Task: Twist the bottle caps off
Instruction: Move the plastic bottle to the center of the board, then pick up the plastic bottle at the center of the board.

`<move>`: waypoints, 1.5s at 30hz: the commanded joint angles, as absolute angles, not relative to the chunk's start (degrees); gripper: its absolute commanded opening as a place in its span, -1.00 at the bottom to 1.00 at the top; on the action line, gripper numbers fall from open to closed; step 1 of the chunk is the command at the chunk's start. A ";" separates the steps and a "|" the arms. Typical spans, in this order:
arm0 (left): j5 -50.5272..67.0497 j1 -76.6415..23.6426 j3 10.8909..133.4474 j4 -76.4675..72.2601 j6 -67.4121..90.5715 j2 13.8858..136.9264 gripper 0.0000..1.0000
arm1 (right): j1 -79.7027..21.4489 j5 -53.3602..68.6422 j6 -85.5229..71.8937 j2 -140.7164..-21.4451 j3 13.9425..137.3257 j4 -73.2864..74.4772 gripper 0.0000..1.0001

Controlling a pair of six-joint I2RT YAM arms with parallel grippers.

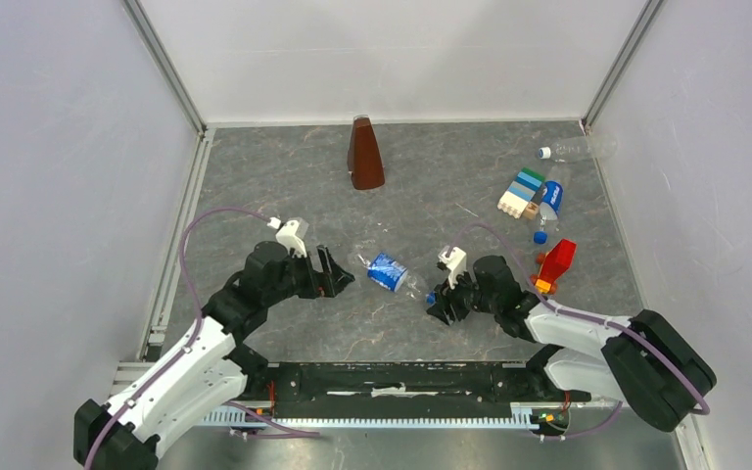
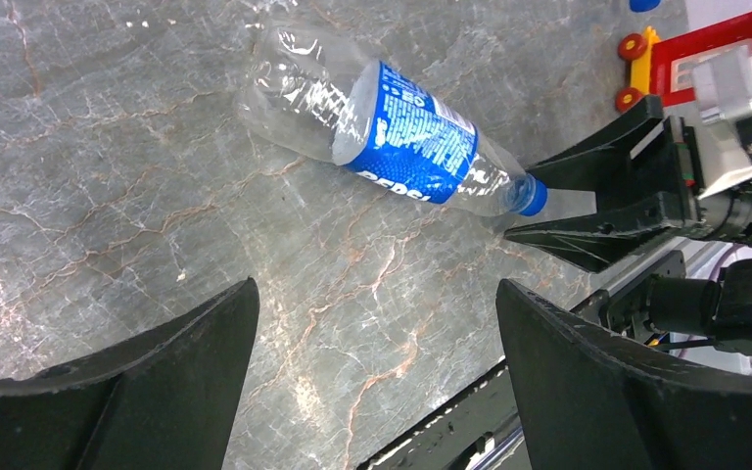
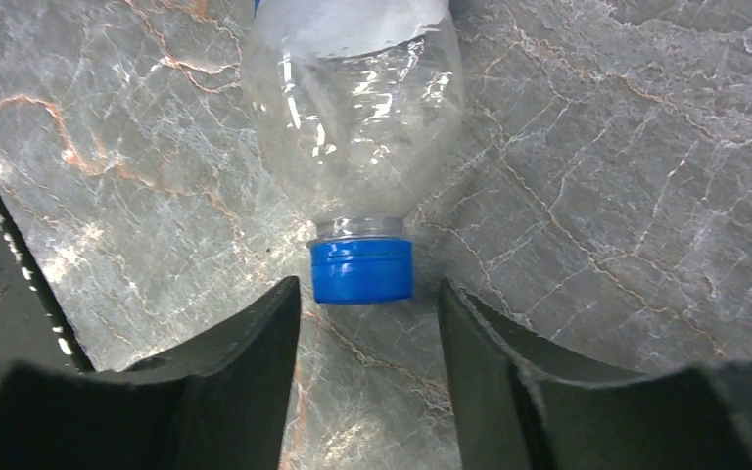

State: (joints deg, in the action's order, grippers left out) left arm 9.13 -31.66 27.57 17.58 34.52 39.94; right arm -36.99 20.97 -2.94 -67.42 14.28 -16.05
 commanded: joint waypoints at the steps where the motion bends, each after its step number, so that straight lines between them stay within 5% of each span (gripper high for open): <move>1: 8.00 -31.99 28.50 15.60 35.34 42.58 0.91 | -36.99 21.53 -5.96 -66.76 12.46 -15.41 0.24; 11: 5.26 -32.06 38.34 9.23 26.02 64.30 1.00 | -36.93 23.95 -17.83 -69.22 10.29 -26.82 0.08; 25: 12.49 -30.95 48.61 1.82 18.80 90.71 0.99 | -36.91 21.06 -22.58 -69.05 7.63 -28.24 0.15; 30: 14.93 -30.94 46.13 -1.70 19.81 93.25 0.76 | -36.92 24.01 -26.31 -72.55 5.91 -36.09 0.12; 34: 17.36 -30.98 42.59 -7.04 22.02 92.50 0.24 | -36.91 23.40 -27.22 -74.82 5.53 -38.18 -0.06; 45: 10.95 -31.05 30.76 -10.02 29.33 81.07 0.06 | -35.84 17.96 -16.63 -81.85 23.67 -21.71 0.02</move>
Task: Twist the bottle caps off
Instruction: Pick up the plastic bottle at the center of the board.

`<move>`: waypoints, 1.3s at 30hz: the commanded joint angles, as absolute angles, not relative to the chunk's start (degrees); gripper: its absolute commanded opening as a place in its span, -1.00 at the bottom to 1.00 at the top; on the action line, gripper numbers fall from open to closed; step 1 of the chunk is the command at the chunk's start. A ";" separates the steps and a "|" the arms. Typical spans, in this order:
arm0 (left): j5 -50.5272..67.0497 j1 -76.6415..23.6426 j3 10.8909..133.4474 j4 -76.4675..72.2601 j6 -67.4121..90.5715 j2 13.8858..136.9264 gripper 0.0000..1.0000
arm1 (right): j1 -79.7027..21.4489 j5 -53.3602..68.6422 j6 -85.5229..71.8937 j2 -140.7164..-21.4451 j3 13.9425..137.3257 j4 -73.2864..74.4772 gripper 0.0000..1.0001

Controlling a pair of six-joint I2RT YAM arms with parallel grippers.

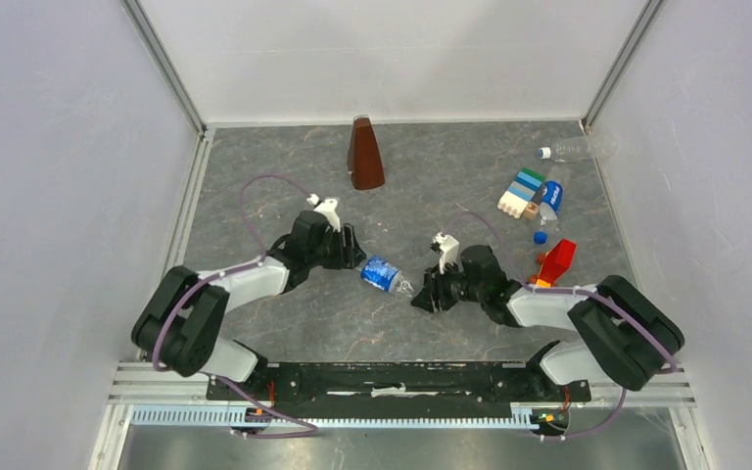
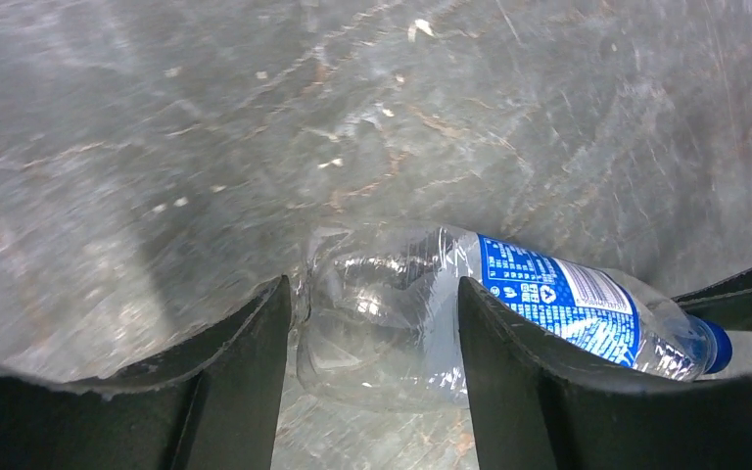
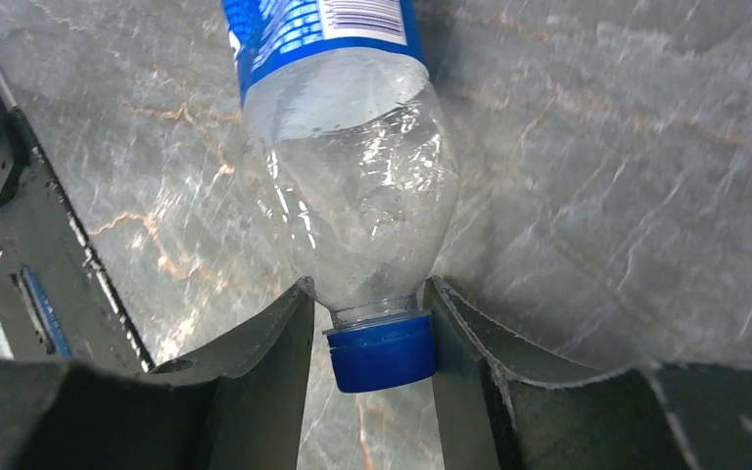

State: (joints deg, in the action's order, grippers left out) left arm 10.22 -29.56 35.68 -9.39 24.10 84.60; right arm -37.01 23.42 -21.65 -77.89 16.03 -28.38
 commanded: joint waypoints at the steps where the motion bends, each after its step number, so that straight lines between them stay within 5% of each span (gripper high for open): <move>1: 11.02 -31.03 29.58 -11.67 30.77 80.53 0.06 | -35.52 18.18 -15.91 -82.79 25.99 -20.55 0.05; 9: 8.29 -31.21 21.53 -19.48 39.61 77.24 0.13 | -33.76 20.00 -13.69 -90.05 35.61 -15.28 0.25; 20: 7.63 -31.75 13.42 -19.63 41.83 64.23 0.29 | -27.96 31.46 -28.79 -86.09 24.97 -38.33 0.41; 25: 4.14 -31.79 15.76 -13.02 36.23 61.90 0.46 | -27.68 31.31 -38.28 -85.79 18.28 -51.92 0.42; 35: 0.20 -31.78 26.09 -0.39 21.91 52.22 0.67 | -26.56 23.00 -35.04 -83.85 19.44 -42.52 0.46; 39: 5.87 -31.82 31.03 -4.91 16.05 56.08 0.26 | -26.24 19.75 -35.02 -82.22 17.98 -42.61 0.48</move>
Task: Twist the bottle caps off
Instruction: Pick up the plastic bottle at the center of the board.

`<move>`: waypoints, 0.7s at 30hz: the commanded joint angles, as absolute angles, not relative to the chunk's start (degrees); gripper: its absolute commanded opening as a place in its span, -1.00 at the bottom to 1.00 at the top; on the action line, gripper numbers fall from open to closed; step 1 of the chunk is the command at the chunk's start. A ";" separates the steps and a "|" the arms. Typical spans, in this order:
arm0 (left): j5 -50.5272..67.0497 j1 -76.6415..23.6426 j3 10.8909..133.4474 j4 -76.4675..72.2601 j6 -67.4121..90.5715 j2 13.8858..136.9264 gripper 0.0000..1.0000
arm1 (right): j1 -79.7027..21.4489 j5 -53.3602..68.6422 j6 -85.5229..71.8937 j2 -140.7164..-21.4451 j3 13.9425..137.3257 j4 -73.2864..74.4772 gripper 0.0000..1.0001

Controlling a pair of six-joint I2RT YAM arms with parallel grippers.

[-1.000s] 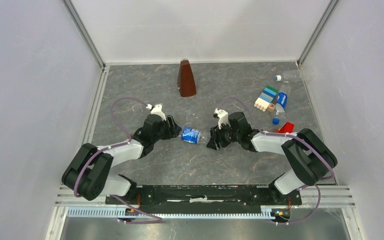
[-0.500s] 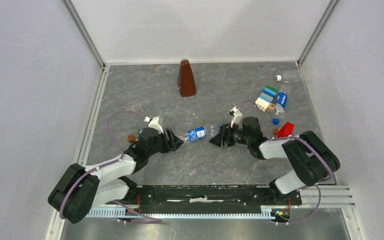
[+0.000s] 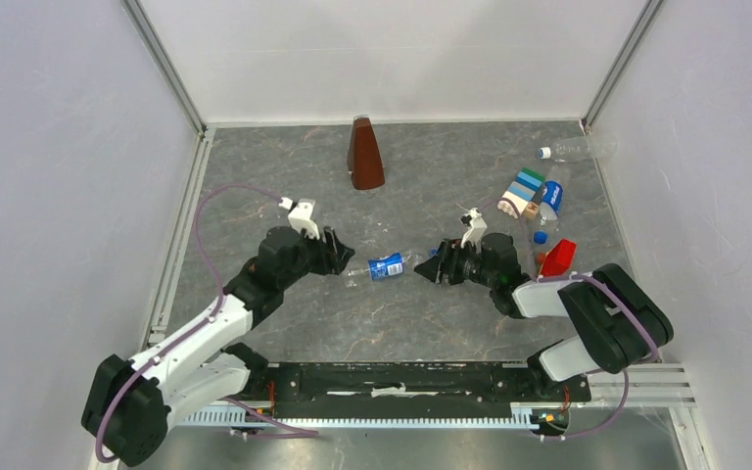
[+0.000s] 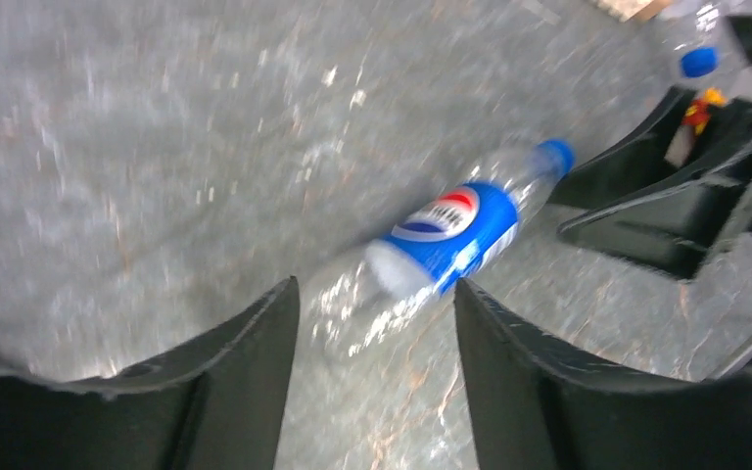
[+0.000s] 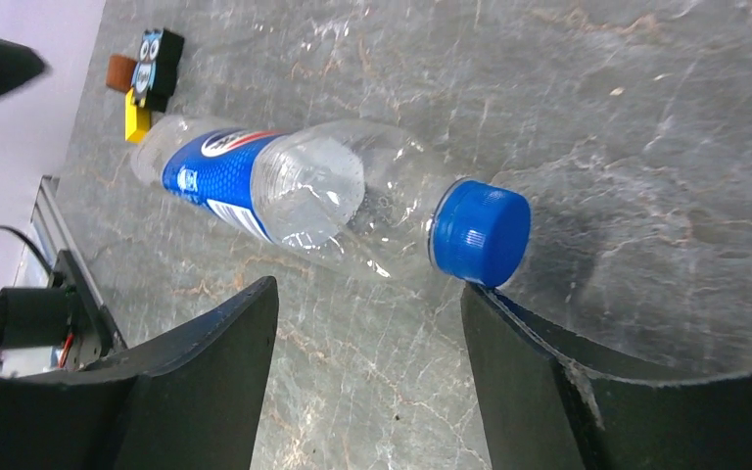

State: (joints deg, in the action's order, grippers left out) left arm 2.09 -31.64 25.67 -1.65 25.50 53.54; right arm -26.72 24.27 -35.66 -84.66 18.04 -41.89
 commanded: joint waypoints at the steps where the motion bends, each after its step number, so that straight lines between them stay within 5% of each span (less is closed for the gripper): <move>1: 7.68 -32.03 32.31 -6.86 17.31 58.89 0.28 | -26.26 19.07 -35.22 -82.02 17.65 -42.85 0.49; 3: 11.45 -33.24 38.83 -5.36 17.01 65.40 0.45 | -26.09 18.25 -35.87 -81.83 17.45 -43.42 0.48; 14: 16.75 -40.87 53.79 8.61 1.00 87.86 0.53 | -22.31 26.16 -38.05 -86.30 15.69 -51.51 0.50; 21: 1.64 -47.35 60.70 16.62 -3.36 98.04 0.46 | -21.36 31.35 -41.42 -90.49 15.28 -58.79 0.49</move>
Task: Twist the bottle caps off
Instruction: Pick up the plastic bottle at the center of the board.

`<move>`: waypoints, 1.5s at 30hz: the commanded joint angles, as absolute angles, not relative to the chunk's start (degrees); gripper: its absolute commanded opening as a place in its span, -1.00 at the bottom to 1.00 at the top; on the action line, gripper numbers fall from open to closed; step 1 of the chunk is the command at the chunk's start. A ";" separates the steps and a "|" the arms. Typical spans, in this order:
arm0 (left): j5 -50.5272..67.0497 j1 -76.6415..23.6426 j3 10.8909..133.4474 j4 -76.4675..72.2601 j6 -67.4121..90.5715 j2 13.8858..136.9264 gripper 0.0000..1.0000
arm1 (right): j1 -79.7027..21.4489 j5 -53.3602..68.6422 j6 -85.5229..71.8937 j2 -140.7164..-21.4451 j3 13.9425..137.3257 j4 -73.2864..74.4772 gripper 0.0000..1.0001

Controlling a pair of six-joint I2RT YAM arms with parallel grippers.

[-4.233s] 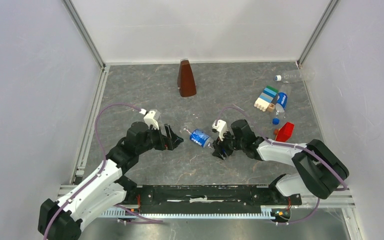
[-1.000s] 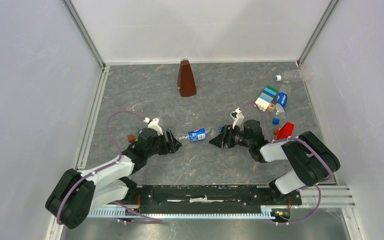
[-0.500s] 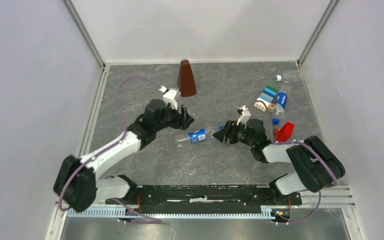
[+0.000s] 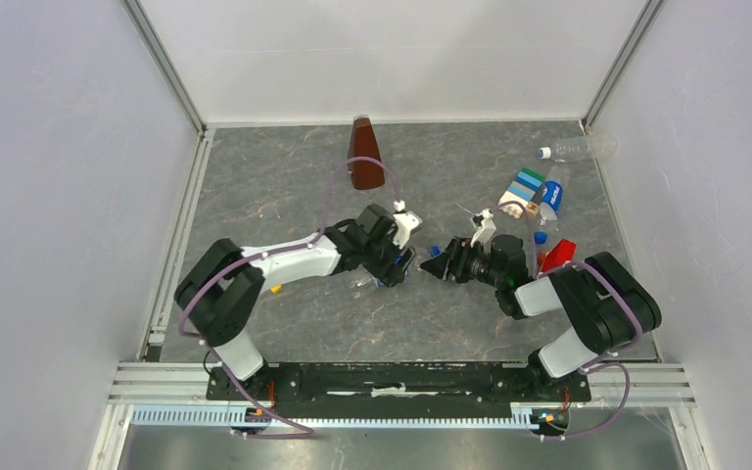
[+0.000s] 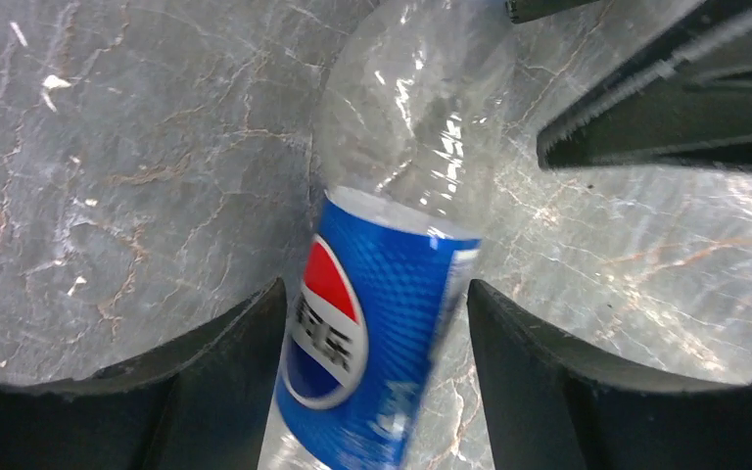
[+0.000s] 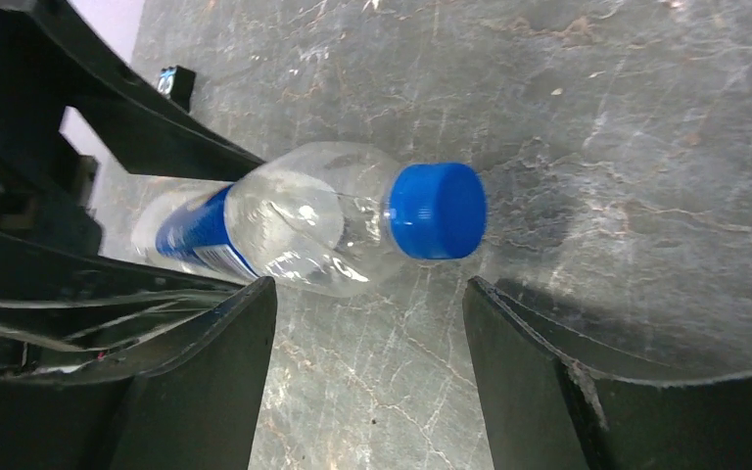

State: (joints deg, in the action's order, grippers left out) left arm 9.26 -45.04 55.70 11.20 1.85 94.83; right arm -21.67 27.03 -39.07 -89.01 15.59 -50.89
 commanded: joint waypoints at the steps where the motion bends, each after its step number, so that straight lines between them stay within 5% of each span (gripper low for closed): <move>1: 0.35 -47.98 61.44 17.48 -3.43 99.01 0.43 | -21.23 31.91 -41.69 -90.77 15.24 -59.49 0.49; 17: 0.81 -49.00 52.87 9.41 -0.56 91.46 -0.32 | -18.97 30.82 -40.66 -82.97 12.54 -56.42 0.50; 33: 13.47 -52.37 44.60 4.31 -10.73 80.89 -0.35 | -16.30 46.65 -58.12 -86.51 9.78 -84.55 0.18; 40: 12.22 -52.64 44.12 3.98 -10.79 78.91 -0.36 | -16.24 48.47 -53.84 -86.36 10.49 -79.99 -0.09; 45: 12.33 -52.72 43.40 2.80 -10.71 78.30 -0.36 | -16.17 45.07 -40.74 -81.05 12.87 -59.08 -0.29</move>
